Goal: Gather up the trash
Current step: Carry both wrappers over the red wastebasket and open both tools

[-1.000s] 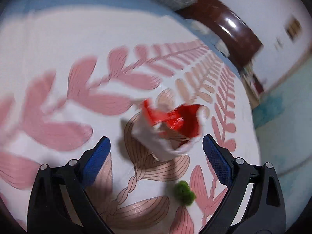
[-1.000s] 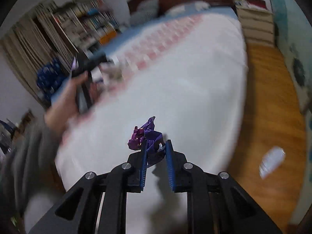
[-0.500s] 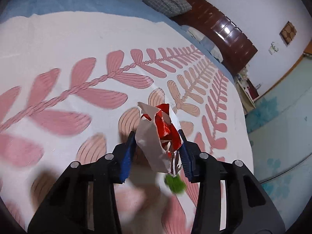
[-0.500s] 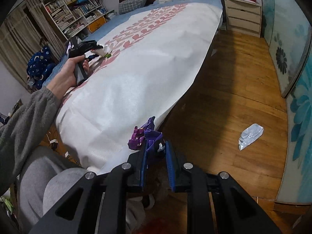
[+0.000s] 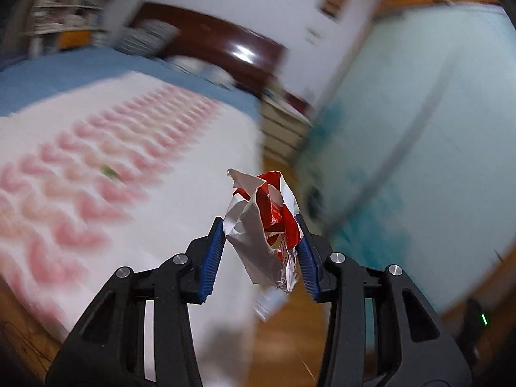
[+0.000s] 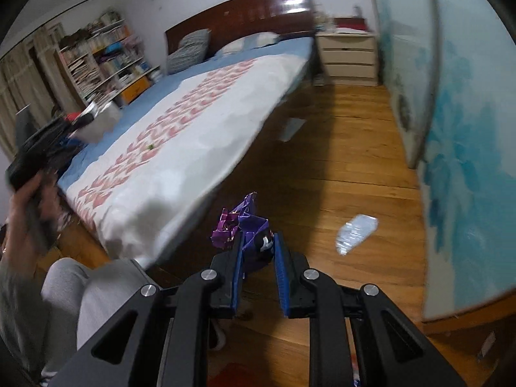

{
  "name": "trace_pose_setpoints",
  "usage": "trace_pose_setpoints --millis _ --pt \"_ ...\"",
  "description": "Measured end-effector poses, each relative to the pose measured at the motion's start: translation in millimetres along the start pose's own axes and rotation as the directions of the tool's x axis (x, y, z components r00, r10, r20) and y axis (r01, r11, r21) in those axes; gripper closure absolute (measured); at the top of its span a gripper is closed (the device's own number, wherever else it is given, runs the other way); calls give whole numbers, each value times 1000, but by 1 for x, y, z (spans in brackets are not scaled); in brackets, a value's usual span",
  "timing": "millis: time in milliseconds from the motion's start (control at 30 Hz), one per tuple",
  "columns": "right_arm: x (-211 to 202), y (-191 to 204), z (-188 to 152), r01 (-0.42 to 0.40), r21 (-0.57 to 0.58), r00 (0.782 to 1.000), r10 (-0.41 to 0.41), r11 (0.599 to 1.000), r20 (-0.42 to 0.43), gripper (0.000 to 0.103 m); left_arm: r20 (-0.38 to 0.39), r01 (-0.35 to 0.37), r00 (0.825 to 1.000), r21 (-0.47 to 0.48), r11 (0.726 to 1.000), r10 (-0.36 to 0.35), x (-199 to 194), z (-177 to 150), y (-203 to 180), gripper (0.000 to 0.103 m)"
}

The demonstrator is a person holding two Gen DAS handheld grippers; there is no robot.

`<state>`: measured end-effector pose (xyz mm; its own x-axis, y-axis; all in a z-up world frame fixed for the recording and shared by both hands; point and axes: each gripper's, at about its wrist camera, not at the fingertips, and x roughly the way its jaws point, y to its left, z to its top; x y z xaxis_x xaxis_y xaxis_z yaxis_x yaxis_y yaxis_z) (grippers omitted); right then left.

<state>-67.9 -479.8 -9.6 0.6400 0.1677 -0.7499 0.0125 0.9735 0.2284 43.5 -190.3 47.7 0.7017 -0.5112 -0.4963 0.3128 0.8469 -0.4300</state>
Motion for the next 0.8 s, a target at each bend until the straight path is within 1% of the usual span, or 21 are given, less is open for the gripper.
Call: trace_pose_setpoints --millis 33,67,100,133,167,200,233,300,333,367,433,500,533,567,600,633,667,700,733,767,800 --pt "-17 -20 -8 27 13 1000 -27 1000 5 83 -30 31 999 18 999 -30 2 -12 -19 60" --pt "-26 -32 -13 44 19 999 -44 999 4 83 -74 80 994 45 996 -76 10 -29 -48 60" --pt "-36 -44 -19 64 26 998 -64 998 2 83 -124 126 985 69 990 -116 19 -47 -76 60" --pt "-46 -59 -26 88 37 996 -88 995 0 83 -165 152 977 82 985 -137 26 -60 -92 60" --pt "-60 -77 -38 113 65 994 -113 991 -6 83 -223 193 961 103 976 -166 37 -77 -116 59" --pt "-68 -91 -47 128 87 992 -128 988 -12 83 -268 221 946 123 967 -182 46 -91 -134 59" --pt "-76 -106 -57 146 113 989 -144 983 -21 83 -324 248 927 147 958 -190 56 -110 -155 59" --pt "-89 -141 -85 181 178 983 -172 967 -62 83 -434 299 878 173 938 -200 77 -149 -190 59" --pt "-92 -155 -100 197 209 979 -182 958 -88 83 -473 312 860 184 932 -194 84 -161 -199 59" --pt "-94 -173 -122 216 252 974 -189 943 -126 83 -529 331 829 200 922 -183 96 -182 -212 59" --pt "-96 -198 -156 242 313 965 -192 918 -181 83 -633 381 754 207 901 -174 118 -220 -228 59" --pt "-94 -220 -196 270 383 951 -183 883 -248 83 -787 409 603 162 898 -133 150 -264 -236 59" --pt "-93 -232 -219 289 424 941 -174 858 -289 83 -815 413 568 161 897 -115 157 -274 -238 59" --pt "-91 -237 -232 292 450 938 -162 844 -306 83 -832 415 550 188 890 -81 164 -285 -242 59" --pt "-88 -240 -243 288 476 937 -142 831 -318 83 -840 426 541 233 874 -39 169 -294 -248 59" --pt "-85 -242 -254 285 497 935 -125 820 -331 83 -848 437 530 253 863 -20 171 -301 -253 59" --pt "-82 -244 -263 286 507 933 -115 813 -342 83 -859 445 512 254 859 -11 174 -308 -256 59" --pt "-80 -246 -269 287 508 930 -109 812 -351 82 -878 457 478 238 857 -11 177 -319 -257 59" --pt "-75 -243 -270 291 508 927 -110 811 -357 82 -892 465 451 234 854 -1 179 -328 -256 59" --pt "-73 -244 -276 296 512 925 -109 806 -364 81 -898 467 439 245 850 17 183 -333 -259 59" --pt "-73 -246 -279 298 519 925 -107 801 -366 81 -904 475 424 268 838 49 184 -343 -261 59"
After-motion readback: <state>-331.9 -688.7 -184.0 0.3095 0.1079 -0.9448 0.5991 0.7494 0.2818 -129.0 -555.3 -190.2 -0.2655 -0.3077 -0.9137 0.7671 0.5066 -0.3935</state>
